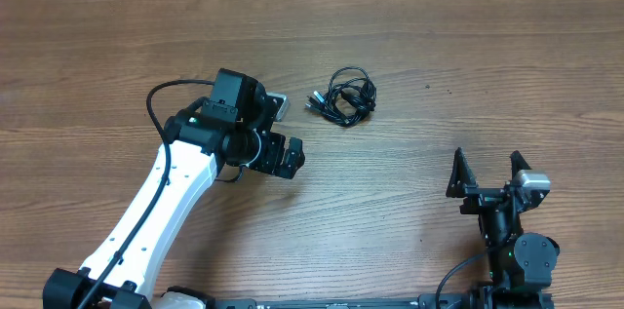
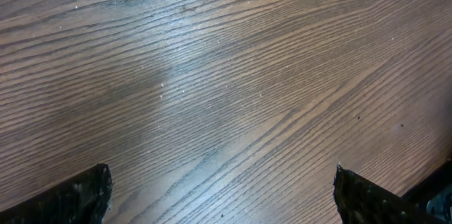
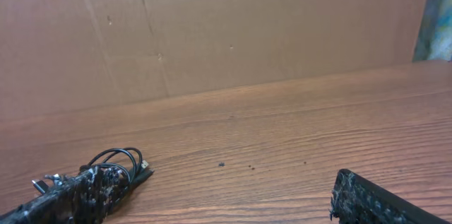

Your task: Untangle cables

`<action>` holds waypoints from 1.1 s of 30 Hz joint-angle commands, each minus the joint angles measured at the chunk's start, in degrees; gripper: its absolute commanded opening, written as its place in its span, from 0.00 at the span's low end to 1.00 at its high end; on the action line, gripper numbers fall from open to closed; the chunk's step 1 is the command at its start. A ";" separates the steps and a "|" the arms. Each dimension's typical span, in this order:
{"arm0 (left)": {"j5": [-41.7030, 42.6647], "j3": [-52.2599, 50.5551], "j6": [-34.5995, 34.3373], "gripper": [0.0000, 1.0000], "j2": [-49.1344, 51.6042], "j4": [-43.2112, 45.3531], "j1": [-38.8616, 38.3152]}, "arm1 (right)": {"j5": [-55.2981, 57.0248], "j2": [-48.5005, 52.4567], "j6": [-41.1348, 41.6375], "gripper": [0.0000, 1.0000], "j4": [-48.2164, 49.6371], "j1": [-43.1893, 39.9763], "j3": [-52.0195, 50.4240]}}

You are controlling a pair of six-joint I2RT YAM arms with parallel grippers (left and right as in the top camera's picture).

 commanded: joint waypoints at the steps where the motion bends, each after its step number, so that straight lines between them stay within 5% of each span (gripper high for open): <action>1: 0.81 0.00 -0.42 1.00 0.22 0.48 -0.26 | 0.35 -0.46 0.44 1.00 0.33 -0.20 -0.61; 33: 0.35 0.00 -0.39 1.00 0.22 7.43 -0.26 | 0.35 -0.46 0.44 1.00 0.33 -0.20 -0.61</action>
